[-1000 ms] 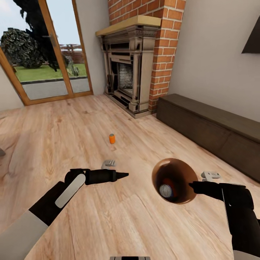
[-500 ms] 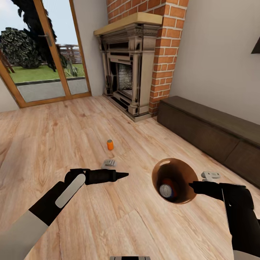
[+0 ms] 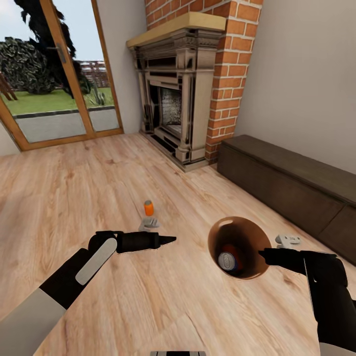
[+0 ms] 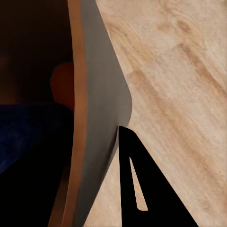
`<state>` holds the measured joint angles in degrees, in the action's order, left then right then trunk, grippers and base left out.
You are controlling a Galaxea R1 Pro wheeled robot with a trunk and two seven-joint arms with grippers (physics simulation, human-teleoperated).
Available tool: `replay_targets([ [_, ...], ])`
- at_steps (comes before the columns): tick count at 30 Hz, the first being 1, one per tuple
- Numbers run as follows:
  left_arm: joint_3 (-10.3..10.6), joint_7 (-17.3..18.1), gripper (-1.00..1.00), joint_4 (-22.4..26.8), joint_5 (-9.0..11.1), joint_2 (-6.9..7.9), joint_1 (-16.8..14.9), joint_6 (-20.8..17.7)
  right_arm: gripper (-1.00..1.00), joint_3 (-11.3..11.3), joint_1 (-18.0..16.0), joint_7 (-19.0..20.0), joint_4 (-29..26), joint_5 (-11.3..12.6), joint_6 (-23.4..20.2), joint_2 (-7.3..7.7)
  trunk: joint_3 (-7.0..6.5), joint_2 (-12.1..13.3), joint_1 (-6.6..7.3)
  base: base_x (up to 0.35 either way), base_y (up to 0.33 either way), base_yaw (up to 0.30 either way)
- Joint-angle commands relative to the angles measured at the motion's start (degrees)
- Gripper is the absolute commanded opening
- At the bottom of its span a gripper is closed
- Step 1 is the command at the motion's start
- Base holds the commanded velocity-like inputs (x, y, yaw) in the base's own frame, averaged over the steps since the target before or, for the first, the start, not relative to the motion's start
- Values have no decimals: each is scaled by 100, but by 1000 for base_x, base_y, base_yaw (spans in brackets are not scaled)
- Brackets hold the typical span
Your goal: Put the three can of soda from the living room inside the tash can in the kitchen.
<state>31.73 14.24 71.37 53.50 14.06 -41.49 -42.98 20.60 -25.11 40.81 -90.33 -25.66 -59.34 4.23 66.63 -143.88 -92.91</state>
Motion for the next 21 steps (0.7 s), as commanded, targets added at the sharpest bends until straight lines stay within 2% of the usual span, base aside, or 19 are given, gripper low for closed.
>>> replay_targets([
  [1,0,0,100,0,-2,-1,-1,0,-100,-3,-2,7,-2,140,-33,1,-1,0,1,335,0,0],
  [21,9,0,100,2,-22,-4,-3,6,-100,-3,-2,15,-2,140,-24,0,-1,0,1,335,0,0],
])
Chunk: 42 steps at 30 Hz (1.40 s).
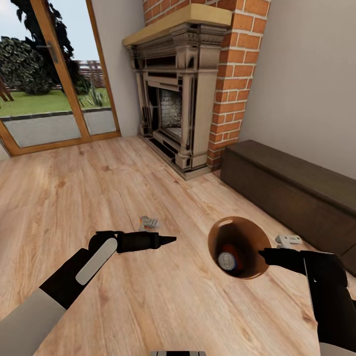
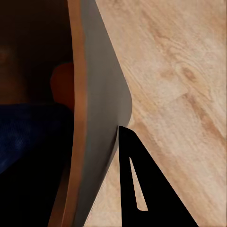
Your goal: Put the three can of soda from the living room inside the tash can in the kitchen.
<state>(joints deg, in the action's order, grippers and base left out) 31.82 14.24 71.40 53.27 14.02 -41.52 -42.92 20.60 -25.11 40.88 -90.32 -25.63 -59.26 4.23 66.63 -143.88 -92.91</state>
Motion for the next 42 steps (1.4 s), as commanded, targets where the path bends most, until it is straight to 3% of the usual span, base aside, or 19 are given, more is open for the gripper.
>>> replay_targets([
  [1,0,0,100,1,-2,-2,0,1,-100,-3,-2,8,-3,137,-31,3,-1,0,1,334,0,0],
  [42,0,-5,100,-2,-18,-12,1,-6,-100,-3,-2,8,-3,137,-25,8,-1,0,1,335,0,0],
])
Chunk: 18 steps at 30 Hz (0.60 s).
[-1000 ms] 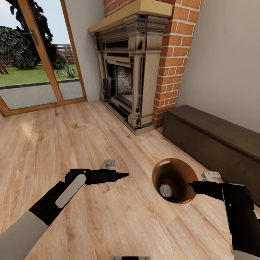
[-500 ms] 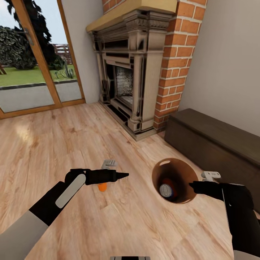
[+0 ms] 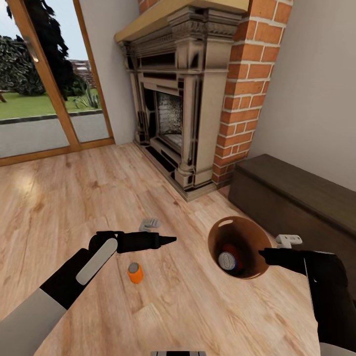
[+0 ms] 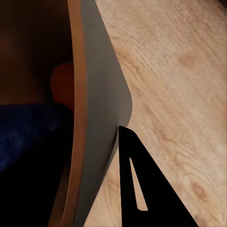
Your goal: Put the three can of soda from the living room inside the tash can in the kitchen.
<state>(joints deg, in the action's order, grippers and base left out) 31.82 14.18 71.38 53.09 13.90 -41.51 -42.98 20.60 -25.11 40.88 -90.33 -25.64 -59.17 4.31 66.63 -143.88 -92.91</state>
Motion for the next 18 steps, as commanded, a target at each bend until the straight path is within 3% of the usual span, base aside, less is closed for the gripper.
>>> replay_targets([
  [1,0,1,100,0,0,0,1,2,-100,-3,-2,8,-3,138,-33,0,-1,0,1,335,0,0],
  [18,0,3,100,-1,-2,2,1,2,-100,-3,-2,8,-3,138,-33,0,-1,0,1,335,0,0],
])
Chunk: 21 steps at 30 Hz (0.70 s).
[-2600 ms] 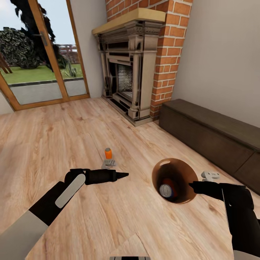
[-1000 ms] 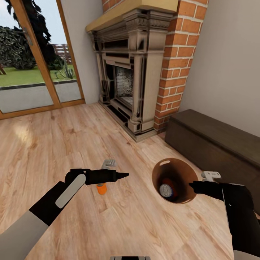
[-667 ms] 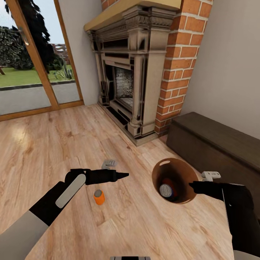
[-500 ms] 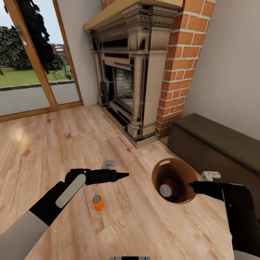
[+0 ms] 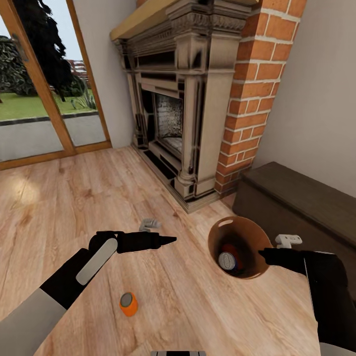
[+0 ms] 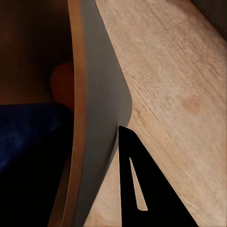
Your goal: Put the three can of soda from the living room inside the tash can in the kitchen.
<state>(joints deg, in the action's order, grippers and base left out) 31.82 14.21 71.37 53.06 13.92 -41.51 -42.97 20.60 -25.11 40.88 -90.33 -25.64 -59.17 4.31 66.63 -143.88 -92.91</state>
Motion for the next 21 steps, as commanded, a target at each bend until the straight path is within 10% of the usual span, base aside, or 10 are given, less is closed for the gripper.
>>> replay_targets([
  [1,0,-2,100,3,-1,-1,0,1,-100,-3,-2,8,-2,138,-33,0,-1,0,1,335,0,0],
  [21,0,-45,100,8,-6,4,1,7,-100,-1,-2,8,-2,138,-40,7,-1,0,1,325,0,0],
])
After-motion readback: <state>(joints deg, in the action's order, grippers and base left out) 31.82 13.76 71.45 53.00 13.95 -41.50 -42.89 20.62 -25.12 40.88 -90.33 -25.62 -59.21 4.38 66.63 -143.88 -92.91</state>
